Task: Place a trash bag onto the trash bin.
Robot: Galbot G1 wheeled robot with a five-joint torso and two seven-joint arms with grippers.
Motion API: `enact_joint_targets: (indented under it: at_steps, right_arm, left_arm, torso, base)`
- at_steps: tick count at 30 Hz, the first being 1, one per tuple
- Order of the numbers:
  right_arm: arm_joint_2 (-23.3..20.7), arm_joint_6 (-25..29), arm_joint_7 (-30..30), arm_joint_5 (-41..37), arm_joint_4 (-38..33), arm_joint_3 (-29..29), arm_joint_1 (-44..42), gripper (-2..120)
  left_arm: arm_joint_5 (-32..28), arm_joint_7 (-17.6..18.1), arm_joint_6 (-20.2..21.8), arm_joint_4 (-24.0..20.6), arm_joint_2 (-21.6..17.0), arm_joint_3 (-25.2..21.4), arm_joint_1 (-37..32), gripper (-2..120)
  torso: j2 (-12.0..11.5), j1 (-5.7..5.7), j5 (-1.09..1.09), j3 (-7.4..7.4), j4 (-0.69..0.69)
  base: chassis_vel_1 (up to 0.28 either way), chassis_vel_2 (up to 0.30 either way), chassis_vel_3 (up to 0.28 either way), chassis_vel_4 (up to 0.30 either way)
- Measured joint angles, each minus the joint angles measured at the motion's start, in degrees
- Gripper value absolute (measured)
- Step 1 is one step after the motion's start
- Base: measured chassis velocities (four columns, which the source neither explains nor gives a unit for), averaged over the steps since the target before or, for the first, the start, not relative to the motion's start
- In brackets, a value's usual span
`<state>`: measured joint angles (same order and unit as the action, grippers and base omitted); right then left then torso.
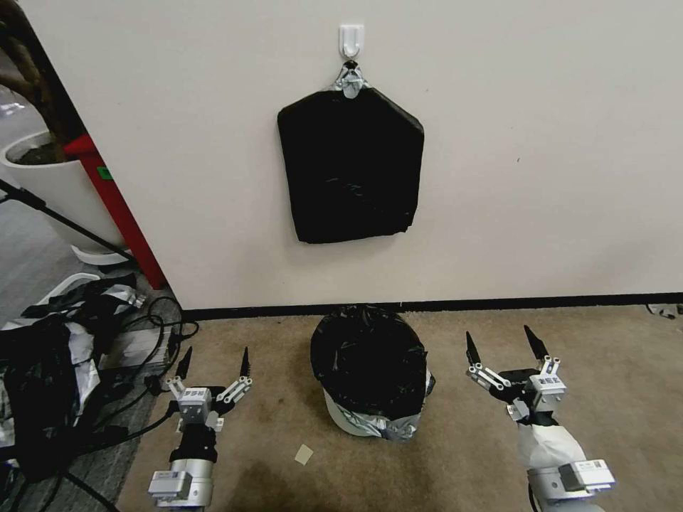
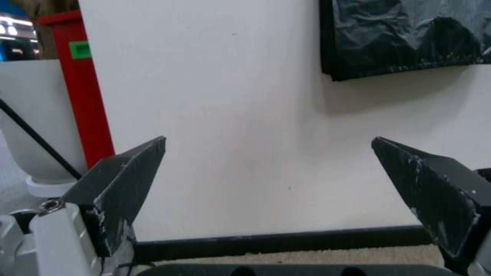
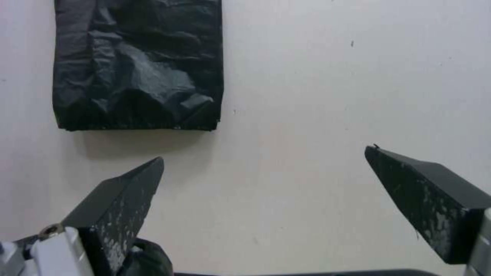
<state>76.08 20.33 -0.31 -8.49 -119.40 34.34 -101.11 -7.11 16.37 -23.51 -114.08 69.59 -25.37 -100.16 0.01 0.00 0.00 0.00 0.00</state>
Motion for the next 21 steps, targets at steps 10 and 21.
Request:
enact_joint_targets:
  at_steps: [10,21]
  right_arm:
    - [-0.16,-0.48,0.19,-0.23,-0.09,-0.2,0.17,100]
    - [-0.26,-0.76,0.34,-0.39,-0.14,-0.28,0.27,100]
  left_arm:
    - [-0.49,0.19,0.48,0.03,-0.12,0.23,0.3,100]
    - [-0.77,0.29,0.72,0.03,-0.18,0.37,0.44,100]
  torso:
    - [0.0,0.0,0.0,0.0,0.0]
    - [-0.01,0.0,0.0,0.01,0.0]
  base:
    - [0.0,0.0,0.0,0.0]
    - [0.0,0.0,0.0,0.0]
